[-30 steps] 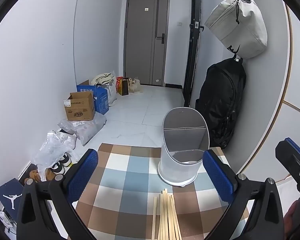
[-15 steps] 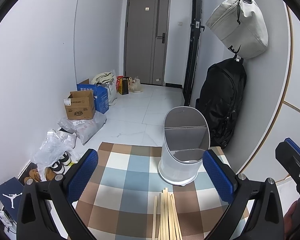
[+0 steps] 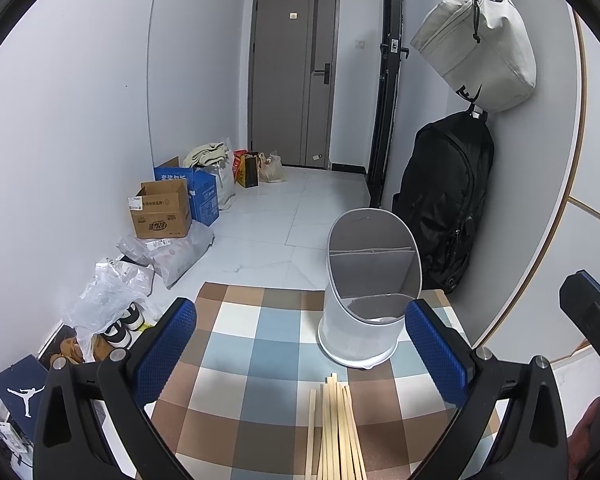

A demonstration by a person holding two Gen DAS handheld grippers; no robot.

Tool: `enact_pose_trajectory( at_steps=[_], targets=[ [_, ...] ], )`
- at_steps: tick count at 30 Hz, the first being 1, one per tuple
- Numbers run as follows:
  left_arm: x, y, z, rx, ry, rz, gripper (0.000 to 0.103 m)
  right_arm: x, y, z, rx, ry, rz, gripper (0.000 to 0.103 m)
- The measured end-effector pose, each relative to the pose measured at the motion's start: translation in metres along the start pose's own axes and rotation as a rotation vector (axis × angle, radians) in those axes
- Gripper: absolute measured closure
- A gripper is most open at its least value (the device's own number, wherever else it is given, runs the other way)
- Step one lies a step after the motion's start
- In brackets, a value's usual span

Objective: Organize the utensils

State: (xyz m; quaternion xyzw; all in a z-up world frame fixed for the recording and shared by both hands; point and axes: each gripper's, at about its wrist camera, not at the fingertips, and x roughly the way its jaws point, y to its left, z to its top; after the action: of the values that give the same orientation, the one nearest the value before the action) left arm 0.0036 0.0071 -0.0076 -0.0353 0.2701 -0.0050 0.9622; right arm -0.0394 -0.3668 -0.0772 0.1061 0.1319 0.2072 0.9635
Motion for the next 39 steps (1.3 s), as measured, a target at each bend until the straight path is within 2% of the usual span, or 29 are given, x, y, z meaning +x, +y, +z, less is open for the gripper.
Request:
enact_pose_trajectory(
  at_steps=[25, 39],
  targets=[
    [0.002, -0.001, -0.003, 0.005, -0.001, 0.006, 0.001, 0.001, 0.001, 0.000, -0.003, 0.007, 0.000, 0.000],
    [0.012, 0.003, -0.006, 0.013, 0.044, 0.008, 0.001, 0.011, 0.004, -0.005, -0.017, 0.057, 0.001, 0.000]
  ],
)
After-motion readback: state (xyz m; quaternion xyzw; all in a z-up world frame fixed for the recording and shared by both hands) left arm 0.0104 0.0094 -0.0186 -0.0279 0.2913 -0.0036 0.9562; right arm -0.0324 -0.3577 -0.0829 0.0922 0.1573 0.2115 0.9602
